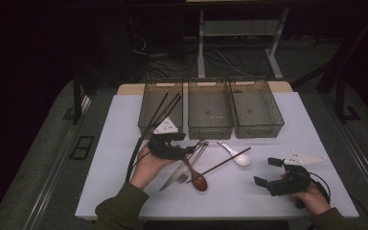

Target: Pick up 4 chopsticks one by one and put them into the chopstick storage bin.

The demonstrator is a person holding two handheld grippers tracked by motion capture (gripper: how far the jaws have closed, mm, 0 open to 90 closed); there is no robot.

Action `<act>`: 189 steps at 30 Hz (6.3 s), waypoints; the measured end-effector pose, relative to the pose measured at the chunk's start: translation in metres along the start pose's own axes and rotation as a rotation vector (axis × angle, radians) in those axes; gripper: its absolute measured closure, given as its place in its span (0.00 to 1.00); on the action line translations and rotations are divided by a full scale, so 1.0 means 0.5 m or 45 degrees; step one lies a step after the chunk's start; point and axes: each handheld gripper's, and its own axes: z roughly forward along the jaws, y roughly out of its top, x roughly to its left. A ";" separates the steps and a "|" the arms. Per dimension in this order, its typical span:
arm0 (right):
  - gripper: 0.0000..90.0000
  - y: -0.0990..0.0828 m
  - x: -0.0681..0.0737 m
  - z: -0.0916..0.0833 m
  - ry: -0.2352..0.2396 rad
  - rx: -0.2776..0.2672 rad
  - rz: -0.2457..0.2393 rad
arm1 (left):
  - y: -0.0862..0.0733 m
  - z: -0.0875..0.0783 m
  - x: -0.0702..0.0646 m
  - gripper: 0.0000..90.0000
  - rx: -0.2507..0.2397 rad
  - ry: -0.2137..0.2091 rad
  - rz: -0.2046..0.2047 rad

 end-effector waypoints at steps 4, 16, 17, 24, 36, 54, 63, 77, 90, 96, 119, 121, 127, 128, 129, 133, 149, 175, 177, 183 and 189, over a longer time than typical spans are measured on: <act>0.03 0.000 0.000 0.000 -0.001 0.001 -0.001 | -0.008 0.022 -0.025 0.43 0.020 -0.039 0.018; 0.03 0.000 0.001 0.000 0.001 0.005 -0.006 | -0.025 0.072 -0.061 0.62 0.082 -0.120 0.023; 0.03 0.000 0.001 0.000 0.002 0.005 -0.006 | -0.026 0.076 -0.061 0.64 0.093 -0.126 0.023; 0.03 0.000 0.001 0.001 0.003 0.006 -0.006 | -0.034 0.096 -0.067 0.75 0.159 -0.153 0.021; 0.03 0.000 0.001 0.001 0.002 0.008 -0.007 | -0.047 0.125 -0.073 0.83 0.280 -0.197 0.002; 0.03 0.000 0.000 0.001 0.002 0.008 -0.008 | -0.052 0.138 -0.074 0.92 0.367 -0.202 0.034; 0.03 0.000 -0.001 0.000 0.000 0.006 -0.005 | -0.050 0.135 -0.073 0.93 0.365 -0.186 0.024; 0.03 0.000 -0.001 0.000 0.001 0.002 -0.005 | -0.032 0.107 -0.073 0.94 0.283 -0.190 0.024; 0.03 0.000 -0.002 -0.002 0.003 0.000 -0.009 | -0.016 0.063 -0.048 0.94 0.207 -0.192 0.030; 0.03 0.000 -0.002 -0.003 0.004 -0.001 -0.007 | -0.009 0.039 -0.029 0.94 0.173 -0.173 0.022; 0.03 0.000 -0.001 0.000 -0.003 0.004 -0.007 | 0.010 -0.047 0.048 0.94 0.044 -0.046 -0.061; 0.03 0.000 -0.002 0.000 -0.003 0.004 -0.006 | 0.014 -0.053 0.058 0.94 0.032 -0.027 -0.068; 0.03 0.000 -0.002 0.000 -0.004 0.005 -0.003 | 0.027 -0.068 0.092 0.94 0.012 0.034 -0.091; 0.03 0.000 -0.002 -0.001 -0.004 0.004 -0.002 | 0.028 -0.069 0.099 0.94 0.011 0.046 -0.101; 0.03 0.000 -0.002 -0.001 -0.004 0.004 0.000 | 0.030 -0.071 0.107 0.94 0.018 0.057 -0.103; 0.03 0.000 -0.003 -0.001 -0.006 0.004 -0.001 | 0.040 -0.077 0.139 0.94 0.023 0.103 -0.129; 0.03 0.000 -0.005 -0.001 -0.008 0.000 0.000 | 0.067 -0.065 0.249 0.94 0.062 0.260 -0.244; 0.03 0.000 -0.006 -0.004 -0.002 -0.004 0.006 | 0.044 0.006 0.332 0.93 0.236 0.477 -0.490; 0.03 0.000 -0.006 -0.004 -0.002 -0.003 0.006 | 0.042 0.008 0.333 0.89 0.241 0.480 -0.498; 0.03 0.000 -0.006 -0.004 -0.003 -0.004 0.005 | 0.046 0.005 0.329 0.78 0.224 0.498 -0.471; 0.03 0.000 -0.006 -0.004 -0.004 -0.006 0.004 | 0.053 -0.008 0.323 0.72 0.192 0.490 -0.420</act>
